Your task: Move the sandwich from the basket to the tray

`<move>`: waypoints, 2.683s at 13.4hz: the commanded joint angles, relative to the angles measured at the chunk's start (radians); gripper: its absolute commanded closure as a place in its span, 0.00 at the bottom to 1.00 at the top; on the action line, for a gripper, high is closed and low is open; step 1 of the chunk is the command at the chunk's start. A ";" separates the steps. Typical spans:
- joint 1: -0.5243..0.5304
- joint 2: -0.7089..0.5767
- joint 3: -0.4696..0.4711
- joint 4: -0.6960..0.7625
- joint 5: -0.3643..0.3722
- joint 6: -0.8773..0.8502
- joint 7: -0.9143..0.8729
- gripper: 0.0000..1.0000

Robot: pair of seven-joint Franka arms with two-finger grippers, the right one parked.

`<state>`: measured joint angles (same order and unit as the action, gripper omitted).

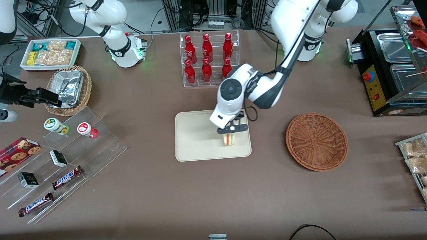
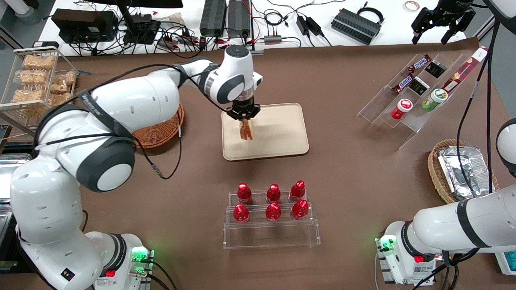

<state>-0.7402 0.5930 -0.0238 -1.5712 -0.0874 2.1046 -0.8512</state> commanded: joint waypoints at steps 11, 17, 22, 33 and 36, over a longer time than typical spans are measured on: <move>-0.042 0.179 -0.005 0.214 -0.066 -0.054 -0.043 1.00; -0.044 0.199 -0.005 0.223 -0.066 -0.043 -0.081 1.00; -0.041 0.185 -0.005 0.241 -0.068 -0.055 -0.094 0.00; 0.062 0.004 0.013 0.270 0.009 -0.303 0.146 0.00; 0.122 -0.070 0.035 0.225 0.020 -0.362 0.188 0.00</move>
<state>-0.6561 0.5912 0.0062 -1.2837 -0.0781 1.7671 -0.7020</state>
